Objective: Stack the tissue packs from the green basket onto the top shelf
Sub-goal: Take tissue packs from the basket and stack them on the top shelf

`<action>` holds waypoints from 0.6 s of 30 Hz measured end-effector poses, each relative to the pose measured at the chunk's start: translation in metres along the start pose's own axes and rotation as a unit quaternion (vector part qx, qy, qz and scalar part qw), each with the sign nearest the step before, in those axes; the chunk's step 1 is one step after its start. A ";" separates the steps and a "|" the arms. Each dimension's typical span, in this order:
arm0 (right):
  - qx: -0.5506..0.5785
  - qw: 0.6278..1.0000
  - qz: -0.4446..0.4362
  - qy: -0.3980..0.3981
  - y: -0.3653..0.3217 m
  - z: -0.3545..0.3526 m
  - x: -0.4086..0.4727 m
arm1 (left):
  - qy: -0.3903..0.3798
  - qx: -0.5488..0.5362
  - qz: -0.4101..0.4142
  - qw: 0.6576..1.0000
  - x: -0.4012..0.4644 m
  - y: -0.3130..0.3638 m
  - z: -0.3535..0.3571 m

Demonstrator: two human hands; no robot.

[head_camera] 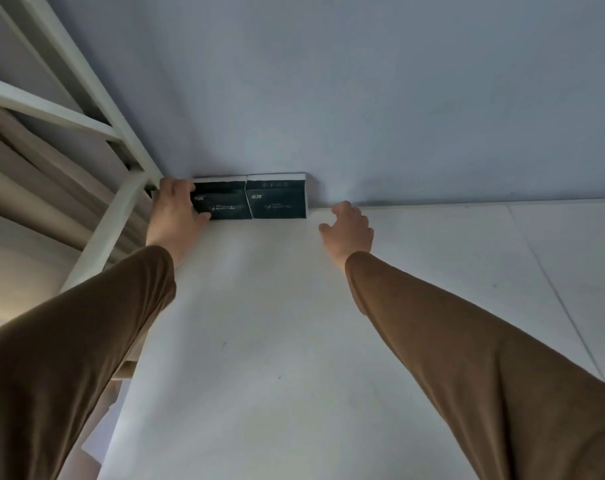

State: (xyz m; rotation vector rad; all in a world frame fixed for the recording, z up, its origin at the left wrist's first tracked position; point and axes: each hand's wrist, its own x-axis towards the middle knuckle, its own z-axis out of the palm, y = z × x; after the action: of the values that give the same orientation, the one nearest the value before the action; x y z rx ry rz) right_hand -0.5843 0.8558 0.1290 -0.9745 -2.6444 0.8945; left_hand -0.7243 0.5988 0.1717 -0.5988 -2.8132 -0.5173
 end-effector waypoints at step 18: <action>-0.174 0.975 -0.134 0.046 0.324 -0.278 -0.267 | -0.123 -0.033 0.203 0.971 -0.331 0.376 0.021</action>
State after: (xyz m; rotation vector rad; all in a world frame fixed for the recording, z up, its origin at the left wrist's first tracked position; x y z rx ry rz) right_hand -0.1067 1.0129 0.1674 -0.6757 -2.8145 0.3257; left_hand -0.2710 0.8120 0.1695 -1.2978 -2.7820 -0.4804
